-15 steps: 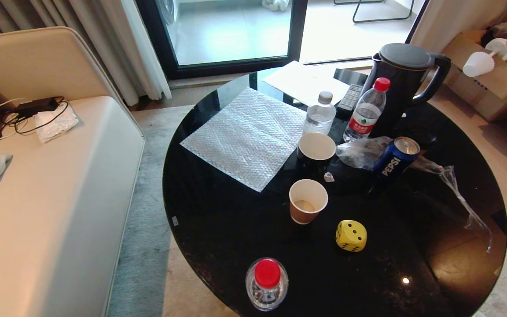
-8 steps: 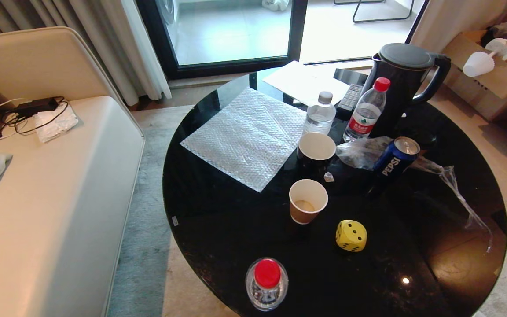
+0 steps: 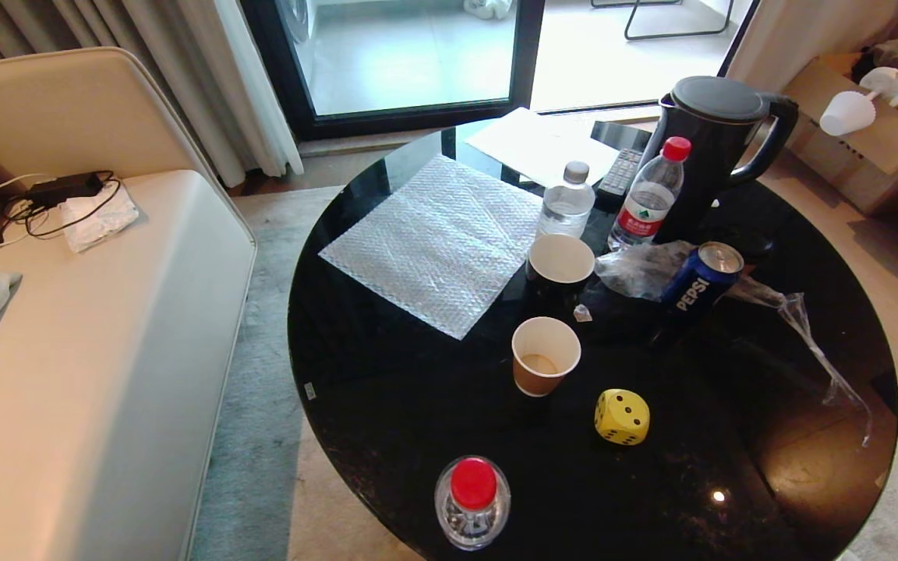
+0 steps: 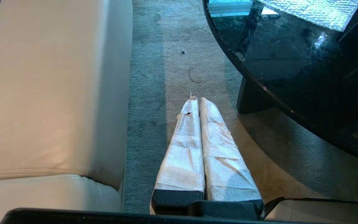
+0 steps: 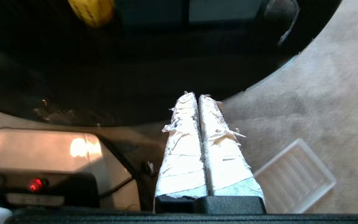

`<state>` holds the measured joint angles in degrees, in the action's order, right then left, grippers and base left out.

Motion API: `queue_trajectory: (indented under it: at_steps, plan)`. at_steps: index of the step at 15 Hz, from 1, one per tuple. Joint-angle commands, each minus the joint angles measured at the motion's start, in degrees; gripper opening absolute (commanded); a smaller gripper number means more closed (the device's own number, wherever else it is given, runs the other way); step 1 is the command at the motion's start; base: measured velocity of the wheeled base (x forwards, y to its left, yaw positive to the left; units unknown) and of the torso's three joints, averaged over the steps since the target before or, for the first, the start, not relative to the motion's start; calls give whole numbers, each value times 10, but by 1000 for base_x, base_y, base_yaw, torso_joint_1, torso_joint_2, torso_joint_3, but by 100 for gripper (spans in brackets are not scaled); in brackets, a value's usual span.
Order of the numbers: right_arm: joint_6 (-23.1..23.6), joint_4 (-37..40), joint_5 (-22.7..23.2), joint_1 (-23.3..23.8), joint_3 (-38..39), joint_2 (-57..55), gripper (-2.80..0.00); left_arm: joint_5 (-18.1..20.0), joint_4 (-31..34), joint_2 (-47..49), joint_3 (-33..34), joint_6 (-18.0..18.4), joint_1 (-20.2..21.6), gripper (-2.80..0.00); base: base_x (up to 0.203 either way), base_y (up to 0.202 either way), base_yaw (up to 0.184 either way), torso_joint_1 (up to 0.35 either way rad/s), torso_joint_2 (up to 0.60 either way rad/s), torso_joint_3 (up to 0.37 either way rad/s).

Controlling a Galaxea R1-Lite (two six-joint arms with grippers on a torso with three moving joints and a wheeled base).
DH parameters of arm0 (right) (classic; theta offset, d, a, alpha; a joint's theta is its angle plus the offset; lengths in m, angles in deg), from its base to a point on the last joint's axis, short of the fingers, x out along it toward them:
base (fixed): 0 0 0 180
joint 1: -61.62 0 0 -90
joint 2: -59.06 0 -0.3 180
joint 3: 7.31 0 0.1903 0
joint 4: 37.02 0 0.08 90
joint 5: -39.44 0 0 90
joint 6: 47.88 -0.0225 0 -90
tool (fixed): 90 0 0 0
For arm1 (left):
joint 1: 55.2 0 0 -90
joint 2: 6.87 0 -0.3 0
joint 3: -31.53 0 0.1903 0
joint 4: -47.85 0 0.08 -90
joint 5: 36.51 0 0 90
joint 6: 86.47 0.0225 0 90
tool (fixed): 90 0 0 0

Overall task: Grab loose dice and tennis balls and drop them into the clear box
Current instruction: Pick up toys out of the box

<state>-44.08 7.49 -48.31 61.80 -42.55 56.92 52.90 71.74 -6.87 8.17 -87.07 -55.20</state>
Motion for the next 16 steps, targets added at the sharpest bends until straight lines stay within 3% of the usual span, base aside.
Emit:
queue_trajectory:
  at_steps: [1, 5, 7, 11, 14, 16]
  plan:
    - [-1, 49, 6, 0, -78, -30, -280, 0, 0, 0, 0, 0, 0, -280, 0, 0, 0, 0, 0, 0]
    - [-20, 27, 21, -4, -95, -61, -280, 0, 0, 0, 1, 1, 0, -280, 0, 0, 0, 0, 0, 0]
    - [-40, -22, 35, -12, -110, -159, -280, 0, 0, 0, 0, 1, 0, -280, 0, 0, 0, 0, 0, 0]
    - [-74, -171, 58, -36, -140, -483, -280, 0, 0, 0, 1, 0, 0, -280, 0, 0, 0, 0, 0, 0]
    - [-98, -281, 74, -56, -163, -570, -280, 0, 0, 0, 1, 0, 0, -280, 0, 0, 0, 0, 0, 0]
    - [-113, -302, 74, -67, -191, -613, -280, 0, 0, 0, 0, 1, 0, -280, 0, 0, 0, 0, 0, 0]
